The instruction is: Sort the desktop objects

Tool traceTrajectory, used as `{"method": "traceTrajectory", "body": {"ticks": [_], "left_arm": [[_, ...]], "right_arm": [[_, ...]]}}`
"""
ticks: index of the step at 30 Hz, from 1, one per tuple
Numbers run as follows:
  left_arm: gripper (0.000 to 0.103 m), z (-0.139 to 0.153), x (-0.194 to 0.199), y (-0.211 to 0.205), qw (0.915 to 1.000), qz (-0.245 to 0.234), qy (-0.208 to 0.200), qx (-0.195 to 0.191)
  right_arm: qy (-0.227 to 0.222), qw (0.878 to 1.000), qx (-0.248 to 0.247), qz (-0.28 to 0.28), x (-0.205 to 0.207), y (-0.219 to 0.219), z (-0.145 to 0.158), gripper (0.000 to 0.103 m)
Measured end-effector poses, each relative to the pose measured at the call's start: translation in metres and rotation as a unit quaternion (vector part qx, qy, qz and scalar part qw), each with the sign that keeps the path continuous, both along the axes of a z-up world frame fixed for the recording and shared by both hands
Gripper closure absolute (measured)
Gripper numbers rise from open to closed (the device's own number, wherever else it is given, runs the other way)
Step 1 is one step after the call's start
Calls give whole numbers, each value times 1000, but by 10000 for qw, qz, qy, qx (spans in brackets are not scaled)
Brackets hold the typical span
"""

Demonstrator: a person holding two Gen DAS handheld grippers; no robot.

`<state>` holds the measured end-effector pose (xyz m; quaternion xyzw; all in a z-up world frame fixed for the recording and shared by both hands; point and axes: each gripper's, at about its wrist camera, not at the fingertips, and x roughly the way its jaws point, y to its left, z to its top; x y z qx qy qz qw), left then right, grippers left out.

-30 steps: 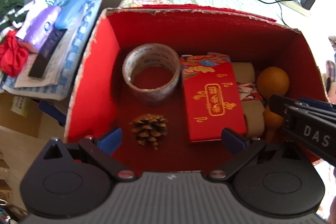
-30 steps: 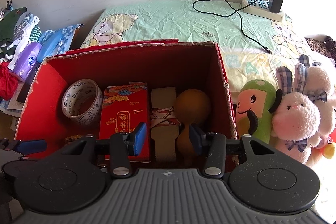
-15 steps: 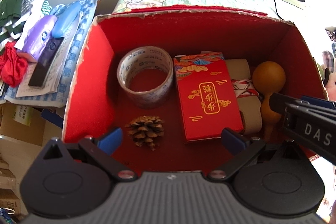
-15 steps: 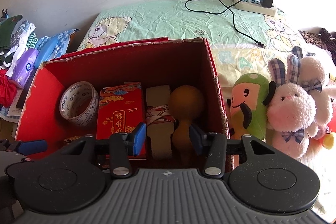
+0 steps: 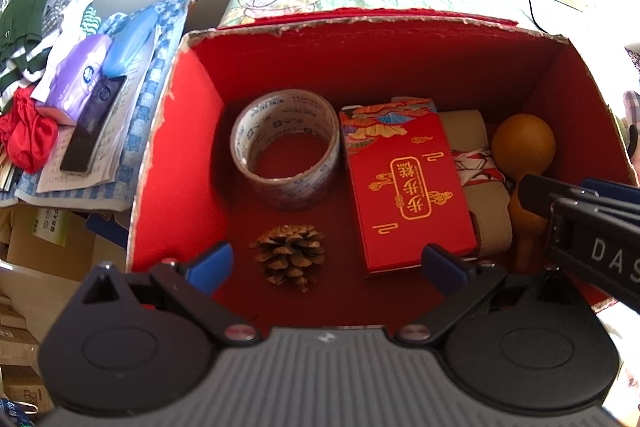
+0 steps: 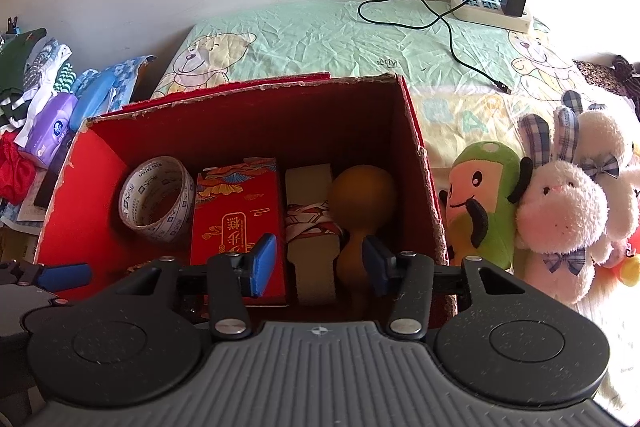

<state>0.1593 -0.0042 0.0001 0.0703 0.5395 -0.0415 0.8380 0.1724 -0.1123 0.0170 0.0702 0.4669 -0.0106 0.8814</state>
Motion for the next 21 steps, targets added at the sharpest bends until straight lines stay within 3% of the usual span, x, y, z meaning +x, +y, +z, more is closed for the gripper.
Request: {"method": "traceTrajectory", "body": {"ticks": [10, 21], "left_arm": [[2, -4, 3, 8, 9998, 34, 18, -184], [3, -4, 1, 4, 9999, -24, -111, -111]], "right_arm": [[41, 9999, -25, 114, 3, 7, -2, 50], [64, 10000, 12, 69, 3, 4, -4, 48]]}}
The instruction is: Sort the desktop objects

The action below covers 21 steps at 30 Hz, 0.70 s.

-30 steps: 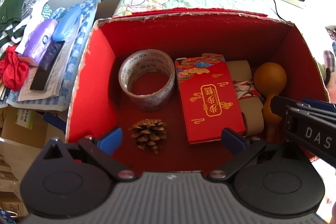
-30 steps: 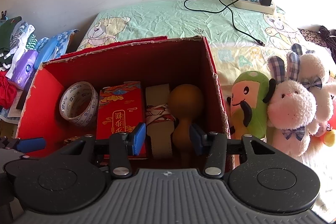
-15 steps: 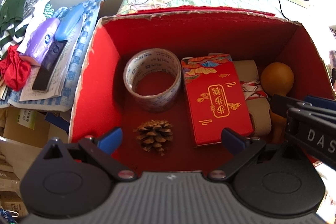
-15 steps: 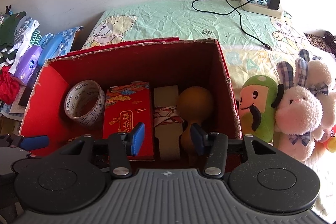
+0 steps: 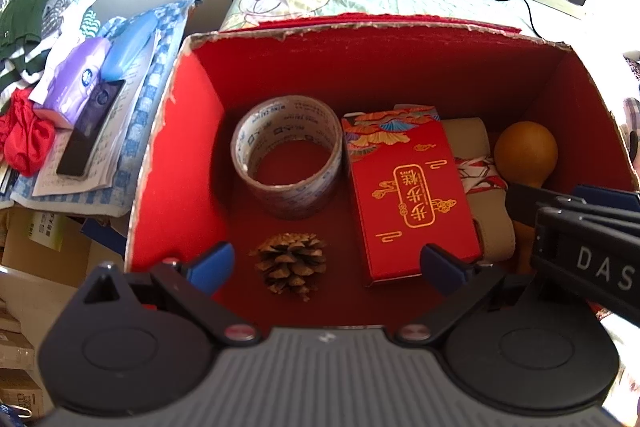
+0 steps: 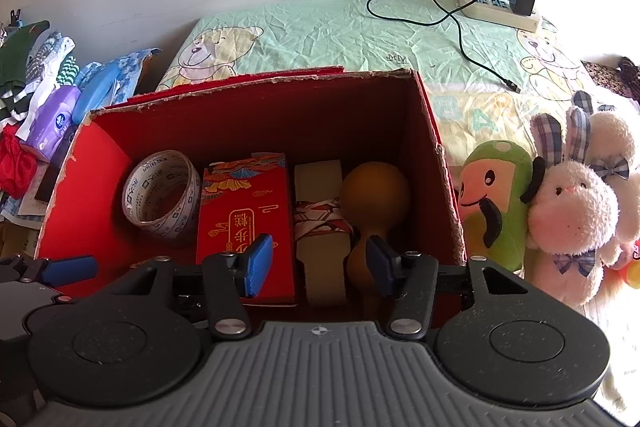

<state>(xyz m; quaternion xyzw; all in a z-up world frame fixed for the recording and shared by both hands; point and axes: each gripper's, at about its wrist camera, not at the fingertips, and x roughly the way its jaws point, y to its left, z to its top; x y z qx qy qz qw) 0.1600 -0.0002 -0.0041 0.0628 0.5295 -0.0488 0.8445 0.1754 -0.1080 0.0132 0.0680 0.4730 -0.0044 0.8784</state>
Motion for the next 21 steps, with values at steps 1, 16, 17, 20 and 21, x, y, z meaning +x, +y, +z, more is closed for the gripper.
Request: {"method": "traceTrajectory", "body": {"ticks": [1, 16, 17, 20, 21], "left_arm": [[4, 0, 1, 0, 10000, -3, 28, -30], [6, 3, 1, 4, 10000, 68, 3, -58], [6, 3, 1, 4, 10000, 61, 7, -69], [6, 4, 0, 3, 10000, 37, -46, -61], [7, 5, 0, 2, 10000, 22, -81, -49]], "right_arm": [[2, 10000, 10, -3, 0, 0, 0, 48], [-68, 10000, 49, 36, 0, 3, 2, 48], [-71, 10000, 48, 34, 0, 3, 2, 48], [-83, 9999, 48, 34, 1, 3, 3, 48], [-92, 9999, 48, 31, 1, 3, 3, 48]]}}
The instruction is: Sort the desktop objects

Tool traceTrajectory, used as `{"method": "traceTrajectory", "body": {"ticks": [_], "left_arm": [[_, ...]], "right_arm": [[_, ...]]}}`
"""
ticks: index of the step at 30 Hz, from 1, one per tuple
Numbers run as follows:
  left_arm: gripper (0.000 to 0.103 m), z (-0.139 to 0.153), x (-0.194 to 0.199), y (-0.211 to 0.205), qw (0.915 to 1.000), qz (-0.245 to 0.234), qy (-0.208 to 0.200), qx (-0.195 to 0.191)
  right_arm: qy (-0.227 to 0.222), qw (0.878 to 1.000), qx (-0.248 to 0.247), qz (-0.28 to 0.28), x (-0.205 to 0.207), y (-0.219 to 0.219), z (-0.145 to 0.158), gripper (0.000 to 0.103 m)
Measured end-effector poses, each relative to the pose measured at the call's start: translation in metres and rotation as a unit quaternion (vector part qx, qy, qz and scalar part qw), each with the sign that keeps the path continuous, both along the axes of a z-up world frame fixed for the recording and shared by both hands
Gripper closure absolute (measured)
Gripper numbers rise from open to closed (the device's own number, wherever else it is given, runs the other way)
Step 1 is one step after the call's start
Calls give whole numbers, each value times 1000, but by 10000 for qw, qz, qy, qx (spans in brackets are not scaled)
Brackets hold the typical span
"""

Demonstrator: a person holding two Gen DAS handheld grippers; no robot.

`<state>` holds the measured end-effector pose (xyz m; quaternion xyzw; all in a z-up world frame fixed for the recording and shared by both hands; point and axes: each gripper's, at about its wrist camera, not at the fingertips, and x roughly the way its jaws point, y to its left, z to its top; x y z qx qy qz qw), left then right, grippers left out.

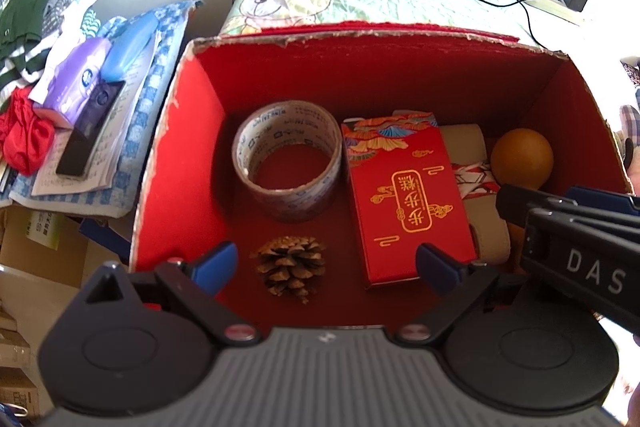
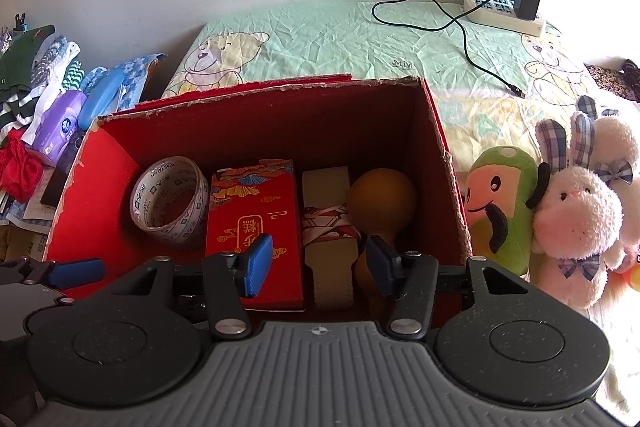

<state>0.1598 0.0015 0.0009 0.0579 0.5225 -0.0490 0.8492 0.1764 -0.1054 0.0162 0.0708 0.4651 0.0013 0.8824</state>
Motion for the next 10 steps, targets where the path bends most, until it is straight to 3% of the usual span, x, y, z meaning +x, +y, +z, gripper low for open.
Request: {"method": "traceTrajectory", "body": {"ticks": [10], "left_arm": [[10, 3, -1, -2, 9999, -11, -145, 11]], "right_arm": [[-47, 9999, 23, -86, 0, -2, 1, 48]]}}
